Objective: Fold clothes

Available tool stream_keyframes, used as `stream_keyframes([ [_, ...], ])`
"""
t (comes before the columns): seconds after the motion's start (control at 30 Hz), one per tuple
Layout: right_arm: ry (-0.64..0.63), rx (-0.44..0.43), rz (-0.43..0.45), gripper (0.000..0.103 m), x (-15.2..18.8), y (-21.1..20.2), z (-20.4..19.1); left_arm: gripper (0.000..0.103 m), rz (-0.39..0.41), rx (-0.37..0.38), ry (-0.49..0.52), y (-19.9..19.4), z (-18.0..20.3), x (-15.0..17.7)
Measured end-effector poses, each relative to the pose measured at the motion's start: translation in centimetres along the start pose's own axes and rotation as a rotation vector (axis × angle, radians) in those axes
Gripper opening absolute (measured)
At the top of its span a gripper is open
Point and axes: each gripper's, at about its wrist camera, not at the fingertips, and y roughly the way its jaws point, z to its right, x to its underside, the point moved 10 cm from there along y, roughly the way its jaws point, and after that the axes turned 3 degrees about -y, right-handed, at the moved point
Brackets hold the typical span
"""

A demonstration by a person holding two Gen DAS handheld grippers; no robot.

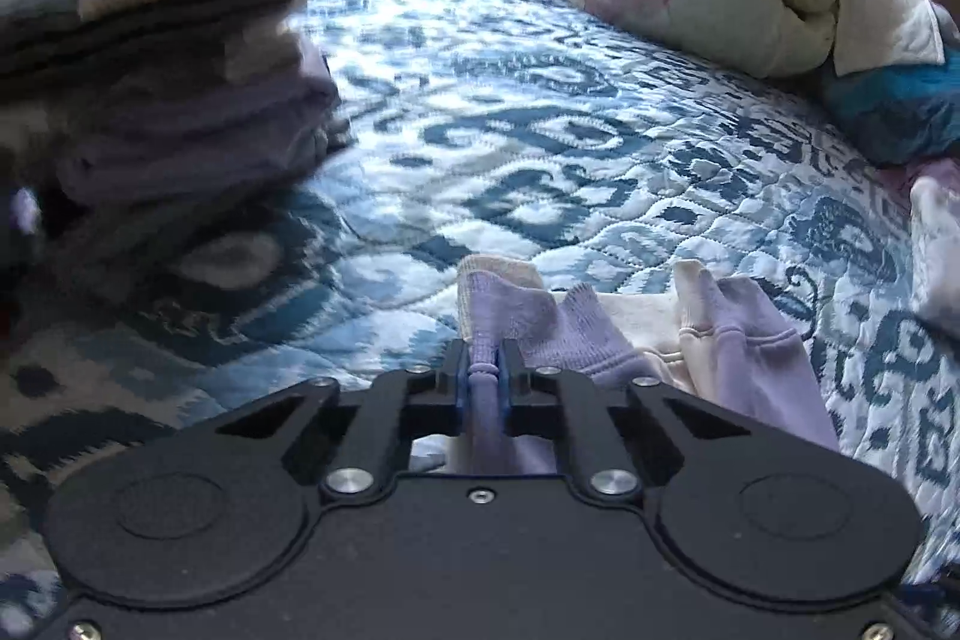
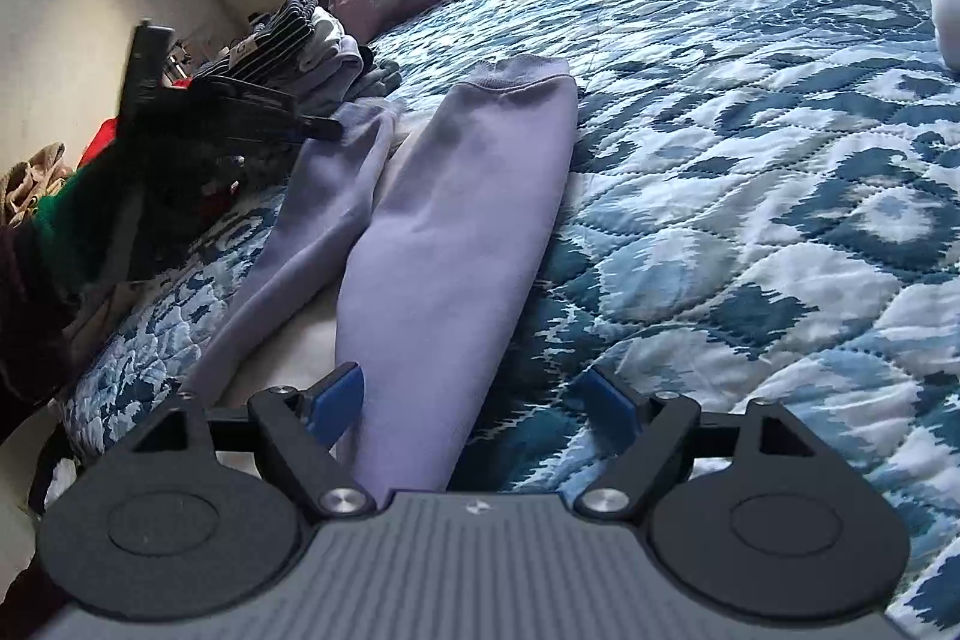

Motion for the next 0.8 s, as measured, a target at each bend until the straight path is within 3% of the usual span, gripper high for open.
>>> stream_keyframes([
  [0.2,-0.015,0.013,0.004,0.083,0.1,0.2,-0.2,0.006,0.018,-0.043,0.031,-1.5,-0.8,-0.2],
  [0.47,0.020,-0.003,0.016,0.083,0.0,0.2,0.1,0.006,0.091,-0.056,0.000,-5.6,-3.1,-1.0],
  [0.8,0.010,0.005,0.020,0.084,0.2,0.3,0.0,0.006,0.186,-0.148,-0.064,-11.9,-11.6,0.1],
])
